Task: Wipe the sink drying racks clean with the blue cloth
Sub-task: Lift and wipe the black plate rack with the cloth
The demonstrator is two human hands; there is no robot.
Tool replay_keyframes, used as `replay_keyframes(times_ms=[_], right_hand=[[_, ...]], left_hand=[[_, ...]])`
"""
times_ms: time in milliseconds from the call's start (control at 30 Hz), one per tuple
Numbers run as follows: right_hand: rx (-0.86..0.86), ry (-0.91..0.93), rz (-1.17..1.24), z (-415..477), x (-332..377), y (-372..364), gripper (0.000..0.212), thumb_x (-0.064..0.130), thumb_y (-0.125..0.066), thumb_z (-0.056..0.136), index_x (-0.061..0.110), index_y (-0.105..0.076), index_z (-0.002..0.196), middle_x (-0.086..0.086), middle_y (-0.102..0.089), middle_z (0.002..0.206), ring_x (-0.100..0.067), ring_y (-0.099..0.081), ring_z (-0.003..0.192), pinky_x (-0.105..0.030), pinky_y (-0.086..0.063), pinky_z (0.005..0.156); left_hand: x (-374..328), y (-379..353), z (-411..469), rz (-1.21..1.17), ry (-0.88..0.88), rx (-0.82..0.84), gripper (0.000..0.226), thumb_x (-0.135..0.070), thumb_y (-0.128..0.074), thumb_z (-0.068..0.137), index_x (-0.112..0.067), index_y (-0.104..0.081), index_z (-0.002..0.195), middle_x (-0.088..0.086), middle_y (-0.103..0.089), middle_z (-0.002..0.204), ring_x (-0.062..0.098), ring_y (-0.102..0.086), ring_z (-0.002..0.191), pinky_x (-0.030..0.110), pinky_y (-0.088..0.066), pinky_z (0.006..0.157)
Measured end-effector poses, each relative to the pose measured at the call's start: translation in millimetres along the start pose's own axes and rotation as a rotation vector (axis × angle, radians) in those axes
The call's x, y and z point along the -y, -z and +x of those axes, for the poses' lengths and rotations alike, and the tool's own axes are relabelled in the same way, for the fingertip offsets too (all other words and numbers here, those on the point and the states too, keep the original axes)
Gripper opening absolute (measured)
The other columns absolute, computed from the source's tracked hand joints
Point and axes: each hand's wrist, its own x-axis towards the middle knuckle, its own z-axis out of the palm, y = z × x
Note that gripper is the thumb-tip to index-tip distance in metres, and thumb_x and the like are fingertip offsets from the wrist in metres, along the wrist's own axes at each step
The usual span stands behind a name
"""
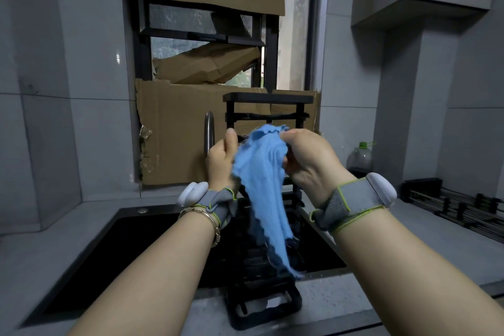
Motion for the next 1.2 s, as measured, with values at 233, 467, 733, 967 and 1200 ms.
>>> replay_keyframes(times_ms=[233, 467, 733, 967, 1200], right_hand=[[-0.2, 0.216, 0.362, -11, 0, 0, 0.023, -0.008, -0.043, 0.09, 0.013, -0.046, 0.084, -0.013, -0.058, 0.095, -0.02, -0.064, 0.069, -0.022, -0.056, 0.06], [-0.164, 0.829, -1.307, 1, -29, 15, 0.043, 0.0, -0.05, 0.085, 0.019, -0.048, 0.124, -0.003, -0.048, 0.103, -0.027, -0.045, 0.102, -0.038, -0.041, 0.088], [-0.313, 1.157, -1.737, 29, -24, 21, 0.028, -0.011, -0.065, 0.049, 0.003, -0.064, 0.074, -0.01, -0.061, 0.058, -0.034, -0.059, 0.067, -0.037, -0.05, 0.061], [0.045, 1.28, -1.383, 16, -27, -4, 0.032, 0.001, -0.052, 0.061, 0.002, -0.068, 0.089, -0.013, -0.067, 0.069, -0.035, -0.061, 0.066, -0.034, -0.05, 0.051], [0.129, 1.073, -1.783, 5, -14, -11, 0.041, 0.012, -0.046, 0.087, 0.017, -0.046, 0.128, -0.001, -0.061, 0.115, -0.025, -0.05, 0.112, -0.037, -0.03, 0.083]], left_hand=[[2, 1, -1, 0.02, -0.002, 0.003, 0.05, -0.033, -0.037, 0.101, -0.013, -0.027, 0.056, 0.002, -0.031, 0.054, 0.017, -0.03, 0.055, 0.032, -0.026, 0.057], [3, 0, -3, 0.001, -0.014, -0.007, 0.051, -0.034, -0.035, 0.101, -0.012, -0.031, 0.055, 0.002, -0.037, 0.054, 0.015, -0.035, 0.053, 0.031, -0.029, 0.054], [7, -2, -1, -0.048, -0.005, -0.012, 0.048, -0.036, -0.035, 0.1, -0.006, -0.042, 0.063, 0.011, -0.045, 0.062, 0.023, -0.045, 0.063, 0.034, -0.037, 0.061], [4, -3, -2, -0.039, -0.069, -0.01, 0.047, -0.028, -0.035, 0.102, -0.015, -0.041, 0.056, -0.002, -0.043, 0.055, 0.007, -0.038, 0.052, 0.017, -0.032, 0.047], [5, 0, 3, -0.034, -0.045, -0.015, 0.049, -0.029, -0.035, 0.102, -0.014, -0.037, 0.055, 0.0, -0.041, 0.056, 0.01, -0.034, 0.054, 0.022, -0.03, 0.05]])
